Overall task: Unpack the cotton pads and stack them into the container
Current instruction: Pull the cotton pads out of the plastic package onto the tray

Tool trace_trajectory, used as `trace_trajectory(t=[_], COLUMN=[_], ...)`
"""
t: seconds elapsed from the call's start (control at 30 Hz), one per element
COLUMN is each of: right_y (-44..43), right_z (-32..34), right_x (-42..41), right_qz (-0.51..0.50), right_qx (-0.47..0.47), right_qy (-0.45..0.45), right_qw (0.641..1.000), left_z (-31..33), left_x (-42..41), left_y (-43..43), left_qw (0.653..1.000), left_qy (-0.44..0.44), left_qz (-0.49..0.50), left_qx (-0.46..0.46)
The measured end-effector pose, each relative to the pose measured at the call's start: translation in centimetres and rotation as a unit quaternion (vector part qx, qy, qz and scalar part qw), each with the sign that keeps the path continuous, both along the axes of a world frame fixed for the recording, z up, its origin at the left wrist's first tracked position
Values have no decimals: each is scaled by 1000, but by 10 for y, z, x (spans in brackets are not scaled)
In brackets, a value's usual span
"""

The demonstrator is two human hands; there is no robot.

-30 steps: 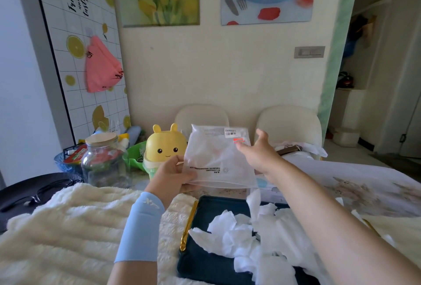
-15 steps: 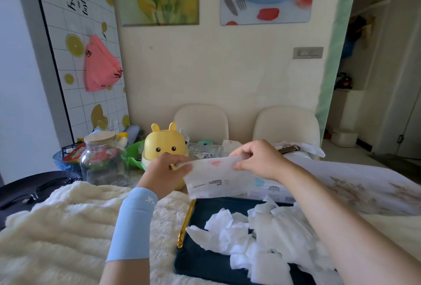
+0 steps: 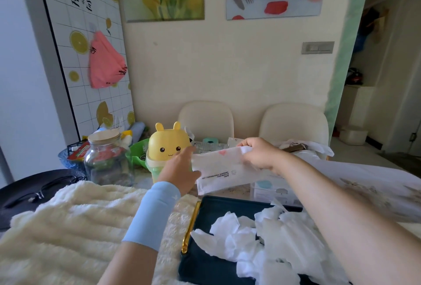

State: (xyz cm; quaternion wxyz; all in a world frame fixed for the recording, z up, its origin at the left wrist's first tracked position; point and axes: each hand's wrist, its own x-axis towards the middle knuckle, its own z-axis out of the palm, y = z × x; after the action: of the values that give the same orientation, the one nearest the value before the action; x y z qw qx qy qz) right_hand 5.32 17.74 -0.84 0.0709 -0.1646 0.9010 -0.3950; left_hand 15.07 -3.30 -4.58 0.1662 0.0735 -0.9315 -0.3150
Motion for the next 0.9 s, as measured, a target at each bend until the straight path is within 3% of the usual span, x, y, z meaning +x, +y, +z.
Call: trace_trajectory(t=[0.17,0.23,0.27,0.37,0.47,0.57,0.77,0.9], right_y=[-26,-34,-37,-43,-42,-43,-62,-63], right_z=[-23,-33,-37,-46,-51,-55,-66,-66], right_x=[-32,-46,-51,-59,-68,-73,-70,-65], right_qz=[3,8,10,18,26,93,172,195], right_qx=[98,128,142,200,238,268,387,388], right_qy=[-19,-10,-7,27,85,52,-10,-23], right_qw=[995,992,990,979,967,958,906,900], left_z=[-9,-12,-13,-22,-30,-30,-36,-39], left_x=[-18,-29,-35,-59,-78,-87,-98,-97], left_y=[25,31,32,30,27,29,30,26], left_qw=[979,966,966,974,939,919,909,889], left_qy=[133,135,104,-101,-269,-324,-342,-372], left_qz=[-14,-38,-56,-68,-68,-72,-73,-78], left_qx=[-152,-218,-231,-191,-202,-213,-228,-256])
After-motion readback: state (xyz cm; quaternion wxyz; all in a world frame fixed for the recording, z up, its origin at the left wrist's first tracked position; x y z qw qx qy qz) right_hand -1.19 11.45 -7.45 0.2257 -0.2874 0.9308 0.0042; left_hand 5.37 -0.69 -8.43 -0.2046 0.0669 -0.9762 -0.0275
